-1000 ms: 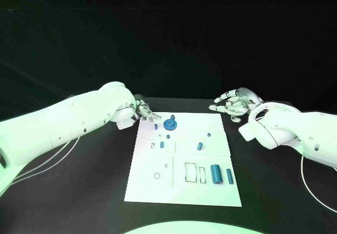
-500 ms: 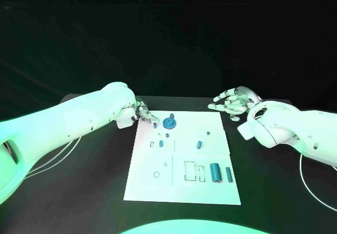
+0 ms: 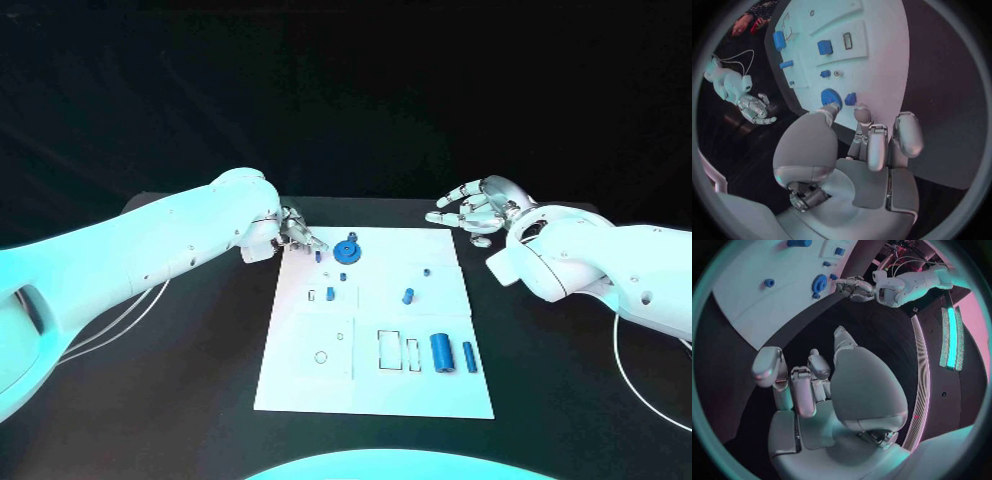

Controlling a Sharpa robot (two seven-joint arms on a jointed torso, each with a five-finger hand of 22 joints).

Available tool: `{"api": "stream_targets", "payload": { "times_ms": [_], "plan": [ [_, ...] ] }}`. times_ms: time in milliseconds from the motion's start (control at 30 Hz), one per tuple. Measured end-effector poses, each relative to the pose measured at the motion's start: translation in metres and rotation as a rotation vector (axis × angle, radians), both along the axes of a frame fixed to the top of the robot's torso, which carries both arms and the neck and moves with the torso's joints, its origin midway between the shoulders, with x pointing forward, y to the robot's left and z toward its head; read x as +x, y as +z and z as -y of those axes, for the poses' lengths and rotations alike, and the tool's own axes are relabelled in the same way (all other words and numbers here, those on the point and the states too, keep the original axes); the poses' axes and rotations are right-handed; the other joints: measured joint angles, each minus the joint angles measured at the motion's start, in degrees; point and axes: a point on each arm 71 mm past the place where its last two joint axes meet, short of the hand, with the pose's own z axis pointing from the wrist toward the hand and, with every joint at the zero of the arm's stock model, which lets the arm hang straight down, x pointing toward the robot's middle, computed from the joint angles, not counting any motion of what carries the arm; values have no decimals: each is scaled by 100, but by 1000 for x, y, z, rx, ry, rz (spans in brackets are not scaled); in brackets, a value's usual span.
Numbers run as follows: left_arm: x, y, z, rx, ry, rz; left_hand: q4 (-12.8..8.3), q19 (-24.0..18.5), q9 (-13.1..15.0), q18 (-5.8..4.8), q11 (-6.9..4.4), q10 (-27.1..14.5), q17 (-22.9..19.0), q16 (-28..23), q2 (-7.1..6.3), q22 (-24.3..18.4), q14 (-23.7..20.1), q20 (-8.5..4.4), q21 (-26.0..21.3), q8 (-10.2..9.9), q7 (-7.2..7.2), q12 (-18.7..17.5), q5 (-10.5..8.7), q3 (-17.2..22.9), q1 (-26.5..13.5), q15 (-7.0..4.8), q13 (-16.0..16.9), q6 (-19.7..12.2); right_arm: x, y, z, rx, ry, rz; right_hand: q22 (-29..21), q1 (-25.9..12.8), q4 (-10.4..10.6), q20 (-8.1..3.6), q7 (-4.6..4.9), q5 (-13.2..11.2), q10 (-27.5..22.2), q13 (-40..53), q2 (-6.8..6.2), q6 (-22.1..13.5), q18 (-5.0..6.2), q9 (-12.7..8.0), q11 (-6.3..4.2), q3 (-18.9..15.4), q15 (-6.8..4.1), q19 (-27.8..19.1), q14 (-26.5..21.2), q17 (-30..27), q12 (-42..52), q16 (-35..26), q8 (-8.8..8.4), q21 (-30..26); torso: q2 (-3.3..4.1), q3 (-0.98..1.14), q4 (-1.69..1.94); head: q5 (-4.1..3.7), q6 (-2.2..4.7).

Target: Assemble the parts on the task board

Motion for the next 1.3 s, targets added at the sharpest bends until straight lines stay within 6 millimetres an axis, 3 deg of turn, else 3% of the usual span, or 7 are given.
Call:
{"api": "stream_targets", "payload": {
  "times_ms": [433,1300],
  "plan": [
    [1,-3,3,-5,-8,-13,0,0,-6,0,-33,30,0,0,177,15,0,0,0,149,-80,67,0,-14,177,0,42,202,0,0,-1,0,2,0,-11,-32,0,0,0,0,0,-6,32,0,0,-5,0,0,0,0,0,4,0,0,0,-36,-1,2,-1,1,-2],
    [2,-7,5,-10,-15,-26,-33,22,-21,0,-95,92,0,0,256,58,22,-22,0,194,-143,130,0,103,550,-22,76,263,0,0,-2,1,4,0,-11,-31,0,0,0,0,0,-5,31,0,0,-5,0,0,0,0,0,3,0,0,24,-36,2,1,3,-11,-20]
  ]
}}
